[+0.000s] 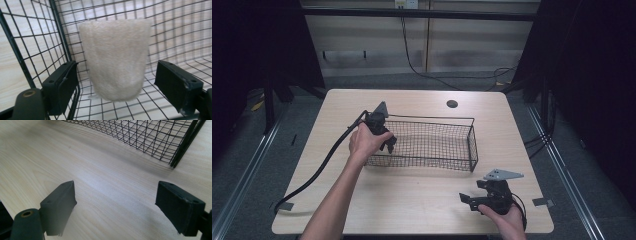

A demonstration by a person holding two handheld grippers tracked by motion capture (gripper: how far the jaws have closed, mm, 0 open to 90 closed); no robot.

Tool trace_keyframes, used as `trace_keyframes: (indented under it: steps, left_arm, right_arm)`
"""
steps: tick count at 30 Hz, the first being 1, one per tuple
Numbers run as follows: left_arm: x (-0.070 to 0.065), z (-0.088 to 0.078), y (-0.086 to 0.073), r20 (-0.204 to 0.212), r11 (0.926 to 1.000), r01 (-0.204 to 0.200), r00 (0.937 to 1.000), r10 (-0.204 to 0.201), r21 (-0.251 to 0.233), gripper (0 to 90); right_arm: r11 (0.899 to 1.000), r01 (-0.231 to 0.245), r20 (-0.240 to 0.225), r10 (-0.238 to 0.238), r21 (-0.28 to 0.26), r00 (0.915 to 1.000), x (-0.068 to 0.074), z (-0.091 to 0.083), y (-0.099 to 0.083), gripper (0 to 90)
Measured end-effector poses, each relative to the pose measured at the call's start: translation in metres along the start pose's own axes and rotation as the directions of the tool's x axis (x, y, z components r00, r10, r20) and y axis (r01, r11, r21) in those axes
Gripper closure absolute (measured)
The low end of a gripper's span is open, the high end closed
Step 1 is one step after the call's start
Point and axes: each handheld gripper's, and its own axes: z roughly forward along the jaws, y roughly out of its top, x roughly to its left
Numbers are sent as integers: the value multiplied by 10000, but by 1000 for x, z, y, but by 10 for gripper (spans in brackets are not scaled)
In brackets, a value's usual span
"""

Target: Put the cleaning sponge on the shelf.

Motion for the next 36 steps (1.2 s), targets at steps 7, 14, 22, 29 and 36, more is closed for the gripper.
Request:
trace_keyframes:
  steps: [7,14,22,29,36]
  left_arm:
    - [0,-11,-5,209,9956,-654,9975,670,-672,182]
    - [11,-23,-13,370,9809,-989,9936,1065,-1675,195]
    - [14,-34,-23,788,9398,-1860,9731,2166,-2866,195]
    - [26,-37,-37,1333,9016,-1916,9562,2606,-3877,201]
    - [41,-43,-51,1586,8738,-1799,9477,2771,-4518,216]
  right_arm:
    - [10000,-14,27,14,5,10000,0,0,0,159]
    - [10000,-20,49,20,10,10000,0,0,0,159]
    - [10000,-28,45,28,-12,10000,0,-1,0,159]
    - [10000,-24,17,24,-6,10000,-1,0,0,159]
    - [10000,-39,48,39,-18,10000,-1,1,0,159]
